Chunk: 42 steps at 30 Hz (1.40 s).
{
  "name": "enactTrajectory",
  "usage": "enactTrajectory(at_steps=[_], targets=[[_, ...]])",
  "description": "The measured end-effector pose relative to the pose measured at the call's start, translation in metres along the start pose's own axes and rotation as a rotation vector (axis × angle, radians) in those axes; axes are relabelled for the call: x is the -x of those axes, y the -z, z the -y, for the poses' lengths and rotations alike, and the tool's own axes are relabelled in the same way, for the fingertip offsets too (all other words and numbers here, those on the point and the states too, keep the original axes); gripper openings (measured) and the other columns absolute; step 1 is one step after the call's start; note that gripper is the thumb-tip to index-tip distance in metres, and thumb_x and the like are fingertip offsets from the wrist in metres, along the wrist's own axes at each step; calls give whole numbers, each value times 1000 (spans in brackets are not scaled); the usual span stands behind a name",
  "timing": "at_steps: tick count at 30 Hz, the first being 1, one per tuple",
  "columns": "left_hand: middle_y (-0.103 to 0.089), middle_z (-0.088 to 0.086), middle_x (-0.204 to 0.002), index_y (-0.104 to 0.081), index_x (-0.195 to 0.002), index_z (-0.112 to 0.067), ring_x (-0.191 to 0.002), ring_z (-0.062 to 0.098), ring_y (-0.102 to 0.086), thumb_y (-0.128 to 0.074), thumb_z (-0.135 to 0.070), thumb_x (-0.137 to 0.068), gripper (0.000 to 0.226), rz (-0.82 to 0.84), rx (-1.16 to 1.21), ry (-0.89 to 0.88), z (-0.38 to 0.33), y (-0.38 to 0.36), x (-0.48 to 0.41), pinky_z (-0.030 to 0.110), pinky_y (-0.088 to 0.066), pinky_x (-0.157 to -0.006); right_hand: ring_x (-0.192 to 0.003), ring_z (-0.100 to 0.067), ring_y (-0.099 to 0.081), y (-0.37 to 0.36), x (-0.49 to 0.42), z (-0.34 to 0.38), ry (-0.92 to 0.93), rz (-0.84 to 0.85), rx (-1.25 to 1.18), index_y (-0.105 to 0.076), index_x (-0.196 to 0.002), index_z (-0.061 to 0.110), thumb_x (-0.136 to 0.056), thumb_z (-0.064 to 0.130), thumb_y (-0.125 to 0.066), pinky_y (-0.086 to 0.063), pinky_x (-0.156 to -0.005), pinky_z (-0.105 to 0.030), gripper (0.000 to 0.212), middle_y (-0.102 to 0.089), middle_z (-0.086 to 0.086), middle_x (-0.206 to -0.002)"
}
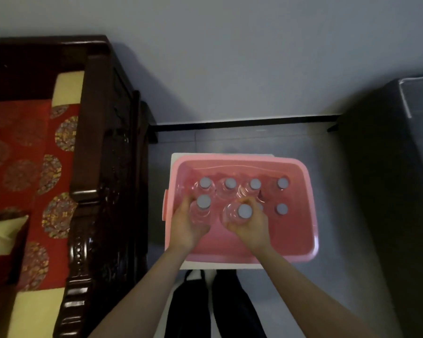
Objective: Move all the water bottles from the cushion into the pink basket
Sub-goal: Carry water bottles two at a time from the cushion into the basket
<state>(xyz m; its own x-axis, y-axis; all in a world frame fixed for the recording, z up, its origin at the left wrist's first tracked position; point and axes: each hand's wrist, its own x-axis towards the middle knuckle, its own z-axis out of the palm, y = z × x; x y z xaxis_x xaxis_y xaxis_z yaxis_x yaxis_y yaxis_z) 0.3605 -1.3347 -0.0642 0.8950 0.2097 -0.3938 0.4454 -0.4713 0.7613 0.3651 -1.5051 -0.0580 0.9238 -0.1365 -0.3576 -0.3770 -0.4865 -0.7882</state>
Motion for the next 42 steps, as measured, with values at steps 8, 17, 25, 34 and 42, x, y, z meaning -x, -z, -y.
enactTrajectory(at_steps=[8,17,25,34,42], targets=[[-62,7,-114,-50,-120,-25,-105,26,-58,-74,-16,-66,60,-38,-145,79,14,-31,-27,22,-39,-80,-86,-18,-59,-33,-35,-19,26,108,125,-56,-103,18,-60,10,-78,-40,-69,-24,48,-62,4,-94],[-62,10,-109,-57,-111,-20,-103,26,-57,-68,-11,-78,36,-18,-60,73,27,-47,-43,34,-46,-90,-96,-23,-58,-43,-46,-35,88,204,205,-64,-96,7,-61,5,-77,-44,-83,-29,38,-54,-6,-110],[-52,3,-108,-53,-121,-11,-102,24,-56,-64,7,-76,50,37,-27,87,25,-50,-48,7,-31,-78,-109,-23,-60,-33,-44,-40,155,284,388,-61,-117,18,-72,13,-71,-51,-77,-39,46,-55,2,-123],[-53,12,-124,-44,-130,-14,-102,34,-60,-73,-18,-78,60,169,-310,-94,16,-25,-40,38,-49,-80,-99,-23,-59,-22,-31,-31,189,246,475,-61,-114,22,-72,11,-66,-53,-64,-39,43,-57,3,-113],[-57,6,-114,-55,-119,-15,-100,31,-56,-53,-20,-90,29,292,-685,-344,6,-12,-43,41,-47,-71,-89,-26,-61,-21,-35,-20,199,160,397,-69,-97,13,-69,-5,-65,-49,-66,-37,34,-65,-5,-98]])
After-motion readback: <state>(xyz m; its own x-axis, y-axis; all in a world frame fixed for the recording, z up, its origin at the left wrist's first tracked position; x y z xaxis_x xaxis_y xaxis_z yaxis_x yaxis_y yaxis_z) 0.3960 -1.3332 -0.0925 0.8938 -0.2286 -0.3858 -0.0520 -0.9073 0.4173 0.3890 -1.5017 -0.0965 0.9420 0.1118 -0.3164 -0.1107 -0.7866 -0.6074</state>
